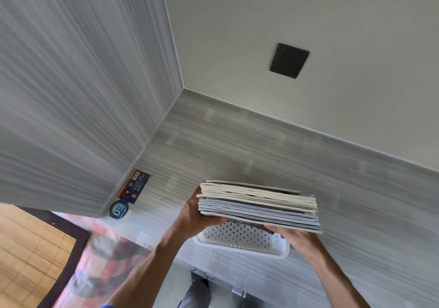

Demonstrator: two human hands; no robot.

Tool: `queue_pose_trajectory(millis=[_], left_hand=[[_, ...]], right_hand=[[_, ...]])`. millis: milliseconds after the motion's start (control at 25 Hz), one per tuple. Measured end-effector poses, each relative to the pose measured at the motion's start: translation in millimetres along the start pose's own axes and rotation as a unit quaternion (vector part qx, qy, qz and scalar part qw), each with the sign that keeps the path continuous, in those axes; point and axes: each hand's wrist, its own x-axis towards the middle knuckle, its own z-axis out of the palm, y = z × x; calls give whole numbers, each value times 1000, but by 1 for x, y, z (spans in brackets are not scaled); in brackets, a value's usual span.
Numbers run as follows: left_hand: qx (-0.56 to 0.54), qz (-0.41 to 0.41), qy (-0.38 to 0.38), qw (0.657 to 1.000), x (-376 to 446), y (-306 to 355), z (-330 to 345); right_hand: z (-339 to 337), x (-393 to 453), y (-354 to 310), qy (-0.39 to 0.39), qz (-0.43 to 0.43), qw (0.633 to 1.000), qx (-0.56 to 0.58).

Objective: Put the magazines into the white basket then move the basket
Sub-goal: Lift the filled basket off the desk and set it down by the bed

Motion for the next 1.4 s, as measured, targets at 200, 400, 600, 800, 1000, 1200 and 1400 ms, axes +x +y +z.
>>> queue_pose_trajectory(millis=[200, 400, 600, 800, 1000, 1200, 1400], left_hand=[[-23, 38, 122, 992, -24, -3, -4], [-68, 53, 257, 962, -71, 11, -38], [-93, 40, 374, 922, -94, -4, -89], [-113, -15, 434, 894, -102, -34, -136], [-155, -57, 458, 873, -94, -56, -160], [-170, -98, 498, 845, -83, -58, -163], [-216, -96, 522, 820, -78, -45, -160]], right_hand=[[5, 16, -28, -48, -47, 996, -58], [51, 45, -92, -172, -176, 964, -100], [125, 77, -157, -242, -177, 940, -161], [203, 111, -190, -277, -164, 922, -214], [247, 132, -208, -292, -166, 914, -226], [268, 146, -228, -305, -158, 905, -249], [279, 159, -248, -321, -165, 899, -249]])
